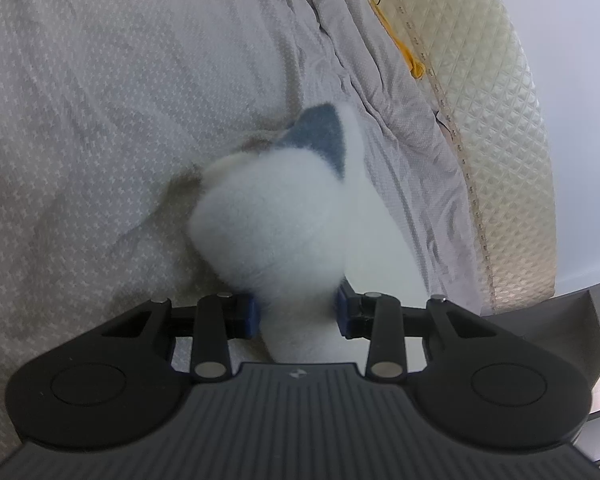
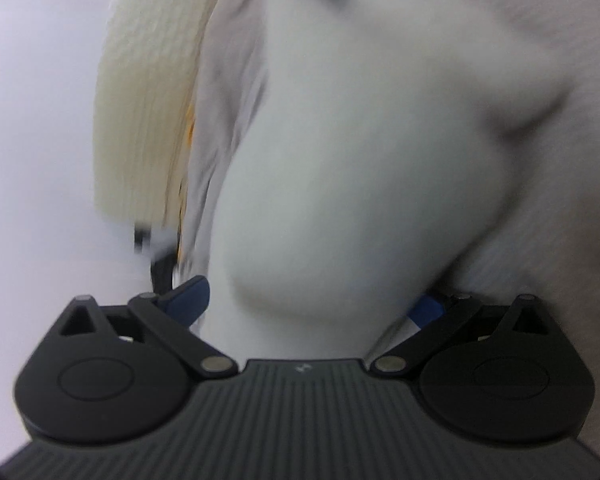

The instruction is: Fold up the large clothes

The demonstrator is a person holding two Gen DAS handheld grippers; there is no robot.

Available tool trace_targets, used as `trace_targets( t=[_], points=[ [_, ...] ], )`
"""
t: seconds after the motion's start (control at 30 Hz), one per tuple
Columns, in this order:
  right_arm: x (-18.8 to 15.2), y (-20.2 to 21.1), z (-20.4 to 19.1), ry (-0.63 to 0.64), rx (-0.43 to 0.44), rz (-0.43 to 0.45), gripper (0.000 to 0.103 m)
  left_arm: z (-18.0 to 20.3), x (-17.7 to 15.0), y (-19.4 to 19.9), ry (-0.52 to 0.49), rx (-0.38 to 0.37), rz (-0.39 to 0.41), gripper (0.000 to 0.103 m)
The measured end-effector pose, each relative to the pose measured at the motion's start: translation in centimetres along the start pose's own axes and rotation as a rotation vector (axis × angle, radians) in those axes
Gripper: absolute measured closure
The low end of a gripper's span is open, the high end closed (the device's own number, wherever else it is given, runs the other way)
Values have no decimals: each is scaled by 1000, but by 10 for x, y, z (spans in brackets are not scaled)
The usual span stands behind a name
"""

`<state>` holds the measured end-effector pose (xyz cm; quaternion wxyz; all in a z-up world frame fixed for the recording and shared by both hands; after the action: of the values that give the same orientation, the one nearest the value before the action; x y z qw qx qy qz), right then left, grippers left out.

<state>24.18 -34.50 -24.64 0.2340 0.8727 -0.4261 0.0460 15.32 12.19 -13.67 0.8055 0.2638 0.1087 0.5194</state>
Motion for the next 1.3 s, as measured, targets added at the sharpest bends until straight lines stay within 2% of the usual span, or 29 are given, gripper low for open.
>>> trace_targets(
  t=[0.1, 0.17, 0.27, 0.4, 0.47, 0.53, 0.57, 0.73, 0.87, 1.0, 1.1, 1.3],
  points=[
    [7, 22, 9, -1, -91, 142, 0, -1, 1, 0, 7, 1, 2, 62],
    [12, 29, 11, -8, -104, 189, 0, -1, 1, 0, 4, 0, 6, 62],
    [12, 20, 17, -62, -72, 166, 0, 0, 0, -1, -2, 1, 10, 62],
    [10, 10, 9, 41, -98, 140, 1, -2, 3, -7, 15, 2, 4, 61],
    [13, 10, 9, 70, -99, 154, 8, -4, 6, -13, 36, -5, -18, 57],
    [17, 12, 11, 71, -95, 173, 25, -8, 11, -19, 76, -19, -43, 56],
    [17, 14, 12, 64, -87, 182, 28, -10, 12, -20, 93, -27, -52, 56],
    [18, 28, 1, 134, -66, 198, 45, 1, 7, -10, 16, -20, -21, 64],
    [23, 49, -23, 240, -63, 203, 51, 9, 7, 2, -20, -55, -15, 68],
    [34, 75, -45, 343, -59, 217, 57, 29, 2, 19, -67, -108, -41, 70],
    [49, 95, -54, 361, -45, 227, 61, 49, -7, 31, -115, -146, -67, 72],
    [79, 130, -67, 413, -43, 256, 63, 101, -28, 31, -185, -172, -113, 74]
  ],
)
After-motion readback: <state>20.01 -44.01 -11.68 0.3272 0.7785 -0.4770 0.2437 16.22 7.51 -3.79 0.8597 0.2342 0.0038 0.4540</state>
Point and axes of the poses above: each gripper's, at about its wrist camera, not at the fingertips, and y roughly against the way its jaws point, z to its right, x to its top, the point moved 3 cm from there along -y, roughly the way its jaws point, and after that the axes turned 10 degrees about y, right-handed, at the moved point
